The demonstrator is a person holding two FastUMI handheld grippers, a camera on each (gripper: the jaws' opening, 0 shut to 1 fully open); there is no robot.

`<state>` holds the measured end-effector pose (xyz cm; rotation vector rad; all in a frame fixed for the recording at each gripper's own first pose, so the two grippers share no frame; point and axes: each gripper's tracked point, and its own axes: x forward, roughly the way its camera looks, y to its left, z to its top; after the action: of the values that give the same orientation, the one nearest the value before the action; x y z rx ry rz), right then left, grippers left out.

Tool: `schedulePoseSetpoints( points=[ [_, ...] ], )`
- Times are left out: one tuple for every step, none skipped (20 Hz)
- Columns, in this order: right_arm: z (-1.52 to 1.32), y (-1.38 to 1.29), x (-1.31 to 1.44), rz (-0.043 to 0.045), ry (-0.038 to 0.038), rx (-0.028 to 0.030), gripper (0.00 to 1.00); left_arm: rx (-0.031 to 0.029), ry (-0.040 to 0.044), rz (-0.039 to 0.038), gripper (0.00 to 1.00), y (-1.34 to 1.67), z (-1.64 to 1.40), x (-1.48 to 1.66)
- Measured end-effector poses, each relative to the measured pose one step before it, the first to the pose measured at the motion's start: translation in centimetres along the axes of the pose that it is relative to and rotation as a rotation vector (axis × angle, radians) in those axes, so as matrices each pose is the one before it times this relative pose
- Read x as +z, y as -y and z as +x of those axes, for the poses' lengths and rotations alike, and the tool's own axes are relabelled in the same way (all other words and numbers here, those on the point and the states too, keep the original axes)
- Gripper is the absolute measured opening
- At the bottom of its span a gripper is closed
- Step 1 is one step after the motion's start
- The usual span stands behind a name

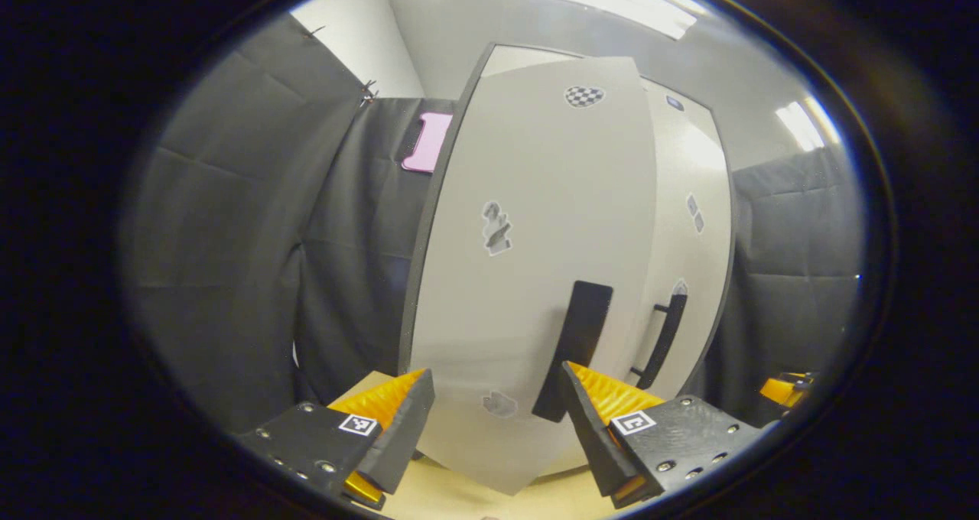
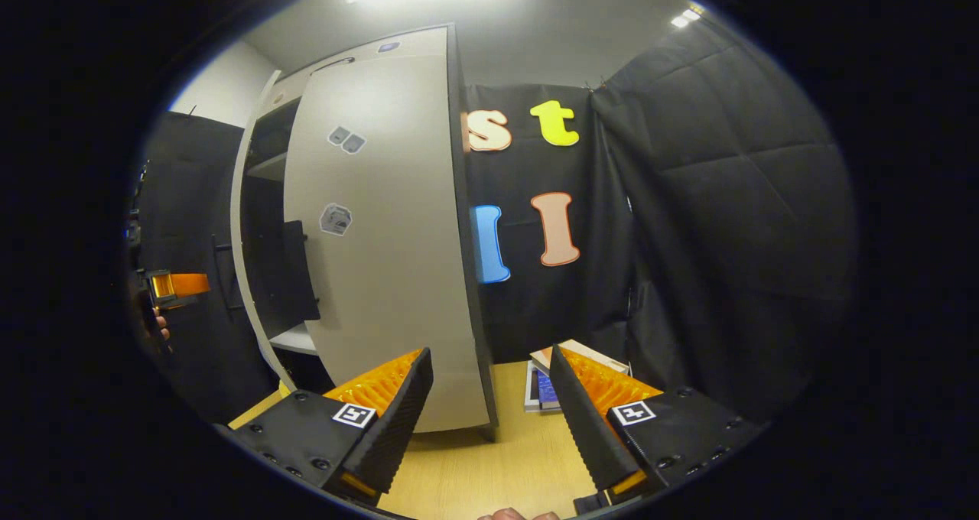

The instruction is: Grab one shoe with the right hand and put it into the shoe cabinet, grab the other shoe with the left hand and put it into the shoe cabinet; then close the right door with the right hand and the left door with the left hand.

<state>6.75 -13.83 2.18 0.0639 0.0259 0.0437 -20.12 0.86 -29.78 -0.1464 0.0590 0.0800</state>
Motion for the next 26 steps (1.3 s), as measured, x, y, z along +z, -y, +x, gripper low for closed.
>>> schedulePoseSetpoints(
  points=[
    [0.132, -0.030, 0.097, -0.01221, 0.00841, 0.01588, 0.96, 0.01559, -0.00035, 0.01871, 0.99, 0.346, -1.007, -0.131],
    [0.124, -0.129, 0.082, -0.00582, 0.00640, 0.01790, 0.96, 0.01610, 0.00033, 0.02005, 0.99, 0.466, -1.182, -0.128],
    [0.306, -0.374, 0.003, 0.00060, 0.00376, 0.02414, 0.96, 0.01405, 0.00298, 0.01901, 0.99, 0.307, -1.285, -0.231],
    [0.293, -0.369, -0.002, 0.00574, 0.00238, 0.02340, 0.96, 0.01794, 0.00099, 0.01445, 0.99, -0.105, -1.164, 0.044],
    [0.353, -0.313, -0.067, 0.00510, -0.00129, 0.01855, 0.96, 0.01683, -0.00124, 0.00536, 0.99, -0.147, -0.779, 0.042],
    [0.229, -0.194, 0.056, 0.00124, -0.00372, 0.01301, 0.96, 0.01107, -0.00388, -0.00007, 0.99, -0.045, -0.583, 0.035],
    [0.062, -0.245, -0.010, -0.00034, 0.00119, 0.00991, 0.96, 0.00875, -0.00097, 0.00236, 0.94, -0.056, -0.773, -0.167],
    [0.083, -0.302, 0.005, -0.00151, 0.00350, 0.00950, 0.96, 0.01476, 0.00030, 0.00834, 0.97, -0.391, -0.728, 0.145],
    [0.273, -0.425, -0.009, -0.00136, 0.00072, 0.00878, 0.92, 0.01539, 0.00378, 0.01136, 0.94, -0.500, -0.768, 0.148],
    [0.312, -0.394, -0.112, 0.00488, -0.01107, 0.00873, 0.96, 0.00695, -0.00292, 0.00877, 0.94, -0.381, -0.448, 0.110],
    [-0.825, -0.735, -1.306, 0.01191, -0.02257, 0.01121, 0.96, 0.00035, -0.00595, -0.00098, 0.94, -0.301, -0.630, -0.059],
    [0.211, -0.499, -0.365, 0.01698, -0.02118, 0.00870, 0.92, -0.00385, 0.00781, -0.00886, 0.94, -0.289, -0.348, 0.224],
    [0.169, -0.443, 0.114, 0.01622, -0.00219, 0.00184, 0.92, -0.01147, 0.01428, -0.01275, 0.94, -0.098, -0.174, 0.233],
    [0.069, -0.245, 0.266, 0.00890, 0.00833, -0.01019, 0.92, -0.01669, 0.01207, -0.00862, 0.97, -0.093, 0.031, 0.109],
    [0.047, -0.074, 0.090, 0.00290, 0.00390, -0.01692, 0.92, -0.01300, 0.00558, 0.00104, 1.00, -0.148, 0.247, -0.212],
    [-0.076, -0.179, 0.056, -0.00250, 0.00224, -0.01222, 0.96, -0.00793, 0.00115, 0.00963, 0.88, -0.208, 0.262, -0.177],
    [-0.054, -0.124, 0.039, -0.00636, 0.00104, -0.01406, 0.96, -0.00419, 0.00301, 0.01446, 0.88, -0.130, 0.384, -0.242],
    [-0.171, 0.018, -0.048, -0.00860, 0.00242, -0.01436, 0.96, -0.00534, 0.00766, 0.00936, 0.99, 0.010, 0.361, -0.081],
    [-0.036, 0.019, -0.155, -0.01004, -0.00238, -0.01254, 0.96, -0.01526, 0.00277, -0.00357, 0.99, 0.416, 0.303, -0.362],
    [-0.082, -0.052, -0.185, -0.01136, -0.00862, -0.00859, 0.96, -0.02166, 0.00233, -0.01355, 1.00, 0.460, 0.213, -0.288],
    [-0.008, -0.034, -0.246, -0.01154, -0.01067, -0.00554, 0.92, -0.01827, 0.00168, -0.01612, 1.00, 0.496, 0.334, -0.413],
    [-0.102, -0.090, -0.142, -0.00951, -0.00960, -0.00582, 0.92, -0.01528, 0.00100, -0.01026, 1.00, 0.227, 0.154, -0.368],
    [1.161, -0.037, 0.590, -0.00666, -0.00424, -0.00541, 0.96, -0.00896, 0.00130, -0.00136, 1.00, 0.100, 0.222, -0.238],
    [-0.047, -0.143, 0.099, -0.00427, -0.00010, -0.00276, 0.96, -0.00937, -0.00302, 0.00479, 0.99, 0.052, 0.188, -0.227],
    [-0.077, -0.116, 0.221, -0.00429, 0.00253, -0.00459, 0.96, -0.00947, -0.00383, 0.00575, 0.99, 0.069, 0.452, -0.273],
    [-0.192, -0.076, 0.116, -0.00317, 0.00512, -0.00738, 0.96, -0.01039, -0.00224, 0.00198, 0.96, 0.024, 0.354, -0.105]
  ],
)
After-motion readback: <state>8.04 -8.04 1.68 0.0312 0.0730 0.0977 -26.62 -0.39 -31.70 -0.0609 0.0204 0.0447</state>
